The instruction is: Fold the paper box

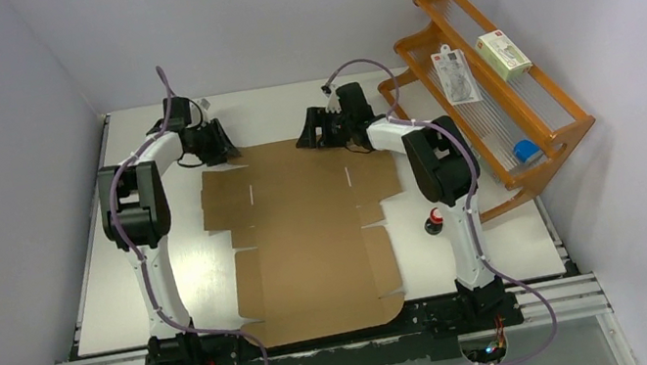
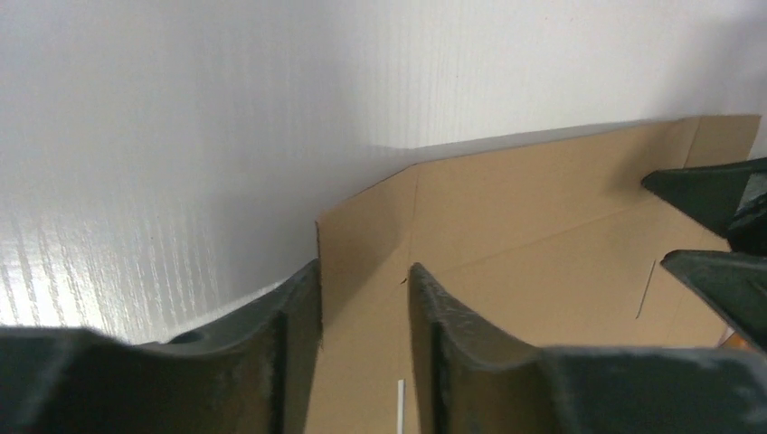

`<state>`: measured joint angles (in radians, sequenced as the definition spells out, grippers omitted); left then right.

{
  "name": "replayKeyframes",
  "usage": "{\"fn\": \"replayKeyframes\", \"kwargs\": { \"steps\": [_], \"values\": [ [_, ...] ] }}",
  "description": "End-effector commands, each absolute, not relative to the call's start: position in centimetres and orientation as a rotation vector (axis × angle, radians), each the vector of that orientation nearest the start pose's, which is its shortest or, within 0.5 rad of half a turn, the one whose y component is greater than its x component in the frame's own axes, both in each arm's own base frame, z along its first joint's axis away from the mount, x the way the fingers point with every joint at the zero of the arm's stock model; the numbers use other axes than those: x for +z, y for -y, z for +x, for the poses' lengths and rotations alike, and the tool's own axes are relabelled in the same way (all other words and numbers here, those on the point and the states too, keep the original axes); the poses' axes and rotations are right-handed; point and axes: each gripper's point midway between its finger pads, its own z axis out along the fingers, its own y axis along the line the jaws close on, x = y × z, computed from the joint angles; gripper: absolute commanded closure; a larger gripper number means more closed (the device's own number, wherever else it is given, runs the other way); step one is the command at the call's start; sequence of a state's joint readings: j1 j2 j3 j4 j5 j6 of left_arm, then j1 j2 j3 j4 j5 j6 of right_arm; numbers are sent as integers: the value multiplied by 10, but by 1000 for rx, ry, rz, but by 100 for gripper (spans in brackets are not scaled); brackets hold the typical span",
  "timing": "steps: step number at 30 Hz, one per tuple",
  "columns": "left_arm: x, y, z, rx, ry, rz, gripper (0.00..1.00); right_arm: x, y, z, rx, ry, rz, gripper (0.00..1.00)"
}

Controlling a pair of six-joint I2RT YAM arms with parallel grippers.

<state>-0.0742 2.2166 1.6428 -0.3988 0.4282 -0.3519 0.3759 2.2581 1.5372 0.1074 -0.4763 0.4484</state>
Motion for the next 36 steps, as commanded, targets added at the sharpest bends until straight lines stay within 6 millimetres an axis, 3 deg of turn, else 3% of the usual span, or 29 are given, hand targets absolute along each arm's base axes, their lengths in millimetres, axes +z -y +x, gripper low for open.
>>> {"fn": "replayKeyframes", "kwargs": {
  "steps": [1,9,16,23,29,36],
  "values": [
    [45,130,515,-778,-2502,-147,63,28,-301,494,950,-2282,-217,21],
    [52,134,512,-766,-2480,-127,85,14,-305,484,887,-2316,-257,21],
    [68,131,507,-467,-2485,-117,95,5,-304,477,768,-2336,-250,21],
    [65,153,497,-178,-2513,-27,95,-3,-303,472,674,-2357,-241,21],
    [68,156,498,-38,-2506,-7,91,-3,-303,471,656,-2359,-235,21],
    [97,157,493,-92,-2461,-35,64,-1,-305,469,679,-2356,-228,21]
  ]
}}
